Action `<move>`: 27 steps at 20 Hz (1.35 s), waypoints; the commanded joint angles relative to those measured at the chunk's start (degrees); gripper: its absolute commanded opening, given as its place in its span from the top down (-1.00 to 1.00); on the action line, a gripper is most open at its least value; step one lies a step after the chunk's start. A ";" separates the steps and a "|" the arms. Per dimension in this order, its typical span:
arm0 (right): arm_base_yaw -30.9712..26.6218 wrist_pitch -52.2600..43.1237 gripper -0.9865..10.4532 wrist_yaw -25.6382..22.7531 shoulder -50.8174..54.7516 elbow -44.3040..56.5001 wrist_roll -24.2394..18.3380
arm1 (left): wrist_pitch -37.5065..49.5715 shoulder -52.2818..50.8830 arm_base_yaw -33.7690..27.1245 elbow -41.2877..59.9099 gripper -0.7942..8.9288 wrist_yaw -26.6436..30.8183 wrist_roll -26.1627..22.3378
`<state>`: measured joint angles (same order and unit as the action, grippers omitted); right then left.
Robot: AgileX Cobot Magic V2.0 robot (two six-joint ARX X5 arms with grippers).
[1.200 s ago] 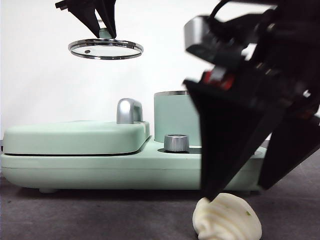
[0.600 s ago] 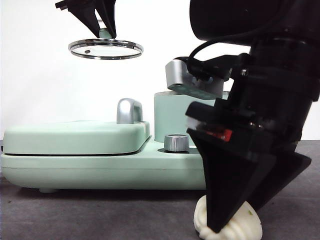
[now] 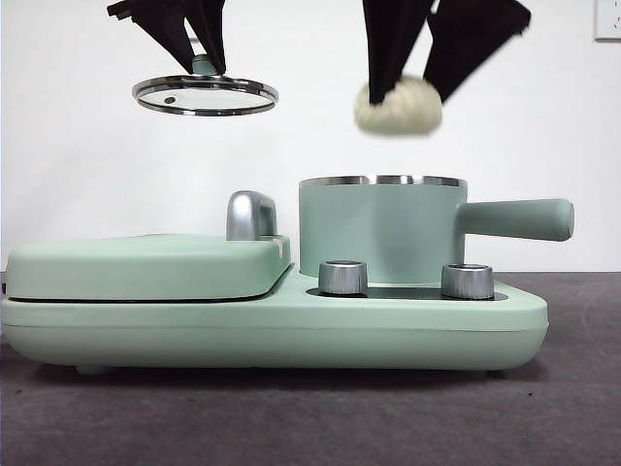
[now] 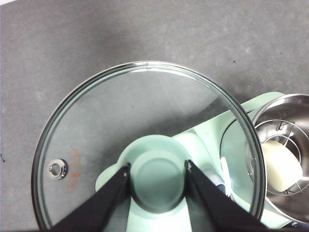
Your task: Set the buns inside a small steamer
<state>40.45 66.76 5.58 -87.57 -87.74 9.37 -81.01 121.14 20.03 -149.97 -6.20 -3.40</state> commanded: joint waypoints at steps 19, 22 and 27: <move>-11.76 2.62 0.28 -5.62 -26.38 -19.93 -10.51 | 0.33 -0.13 0.28 -2.23 0.73 -0.24 -0.02; -11.76 2.56 0.15 -5.62 -26.27 -19.96 -10.78 | 0.28 -0.13 0.28 -2.23 0.73 -0.24 -0.04; -12.09 9.07 0.15 -5.73 -24.59 -24.94 -10.91 | 0.07 -0.13 0.28 -2.21 0.73 -0.24 0.00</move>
<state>28.12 75.70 -0.03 -112.14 -111.11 -1.10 -81.03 121.14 20.03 -149.97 -6.20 -3.40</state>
